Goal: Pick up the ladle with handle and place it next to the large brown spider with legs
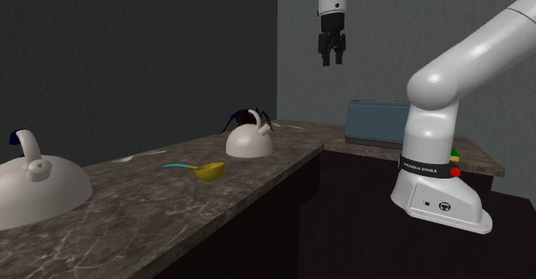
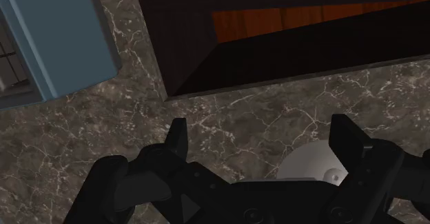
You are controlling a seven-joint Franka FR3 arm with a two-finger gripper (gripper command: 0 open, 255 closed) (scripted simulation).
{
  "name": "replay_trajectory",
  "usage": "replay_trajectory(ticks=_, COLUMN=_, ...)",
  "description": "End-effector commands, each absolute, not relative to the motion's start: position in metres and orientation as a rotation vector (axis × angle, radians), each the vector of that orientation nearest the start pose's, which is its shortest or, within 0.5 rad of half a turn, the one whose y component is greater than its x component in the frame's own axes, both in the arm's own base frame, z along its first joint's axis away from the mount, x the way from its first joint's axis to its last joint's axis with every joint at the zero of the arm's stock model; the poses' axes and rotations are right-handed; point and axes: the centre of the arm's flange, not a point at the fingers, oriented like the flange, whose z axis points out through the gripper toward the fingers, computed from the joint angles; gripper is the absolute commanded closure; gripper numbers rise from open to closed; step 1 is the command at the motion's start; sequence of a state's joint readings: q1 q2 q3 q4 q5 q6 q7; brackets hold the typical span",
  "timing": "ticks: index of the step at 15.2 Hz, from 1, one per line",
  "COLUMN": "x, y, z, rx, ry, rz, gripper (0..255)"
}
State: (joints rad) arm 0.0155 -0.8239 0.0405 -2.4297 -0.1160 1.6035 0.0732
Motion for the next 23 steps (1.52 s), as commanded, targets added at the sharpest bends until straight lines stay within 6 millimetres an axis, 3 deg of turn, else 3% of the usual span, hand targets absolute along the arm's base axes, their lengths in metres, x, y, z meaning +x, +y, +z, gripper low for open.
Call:
replay_trajectory(ticks=1, x=0.299, y=0.008, z=0.571, rx=-3.287, ry=0.043, rz=-0.009, gripper=0)
replay_trajectory(ticks=23, x=0.438, y=0.183, z=0.408, rx=-3.124, ry=-0.104, rz=0.071, gripper=0)
